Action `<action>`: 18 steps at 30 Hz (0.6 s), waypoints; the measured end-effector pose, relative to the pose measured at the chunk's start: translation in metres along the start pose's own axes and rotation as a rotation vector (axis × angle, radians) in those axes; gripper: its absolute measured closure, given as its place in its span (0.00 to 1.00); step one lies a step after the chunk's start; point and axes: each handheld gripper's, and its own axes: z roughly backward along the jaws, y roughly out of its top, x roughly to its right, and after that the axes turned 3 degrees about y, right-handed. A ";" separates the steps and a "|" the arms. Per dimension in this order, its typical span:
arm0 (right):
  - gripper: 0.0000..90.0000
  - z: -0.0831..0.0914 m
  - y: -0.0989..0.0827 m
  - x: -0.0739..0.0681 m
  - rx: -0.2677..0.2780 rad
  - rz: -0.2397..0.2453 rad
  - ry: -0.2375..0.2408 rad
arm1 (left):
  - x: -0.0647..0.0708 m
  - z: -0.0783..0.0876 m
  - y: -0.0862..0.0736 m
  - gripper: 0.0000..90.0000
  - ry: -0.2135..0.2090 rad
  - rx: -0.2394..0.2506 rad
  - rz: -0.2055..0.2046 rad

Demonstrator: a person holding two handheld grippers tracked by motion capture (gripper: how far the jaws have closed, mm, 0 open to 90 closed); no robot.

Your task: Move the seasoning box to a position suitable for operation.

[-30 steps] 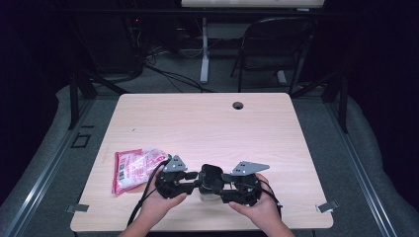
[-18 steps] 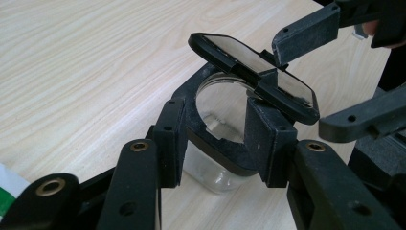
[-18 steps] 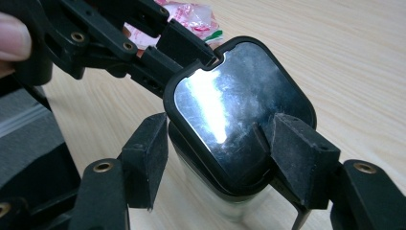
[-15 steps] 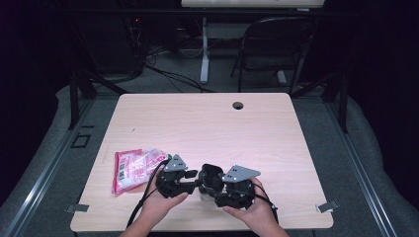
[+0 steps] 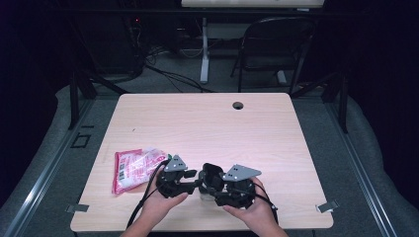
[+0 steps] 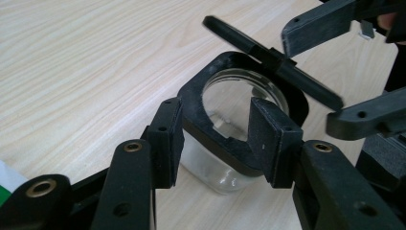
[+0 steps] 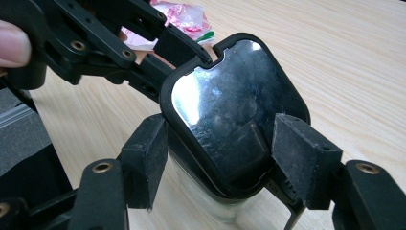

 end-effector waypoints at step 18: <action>0.43 0.006 -0.001 0.004 0.017 -0.023 -0.014 | -0.001 -0.011 -0.001 0.59 0.002 -0.002 0.029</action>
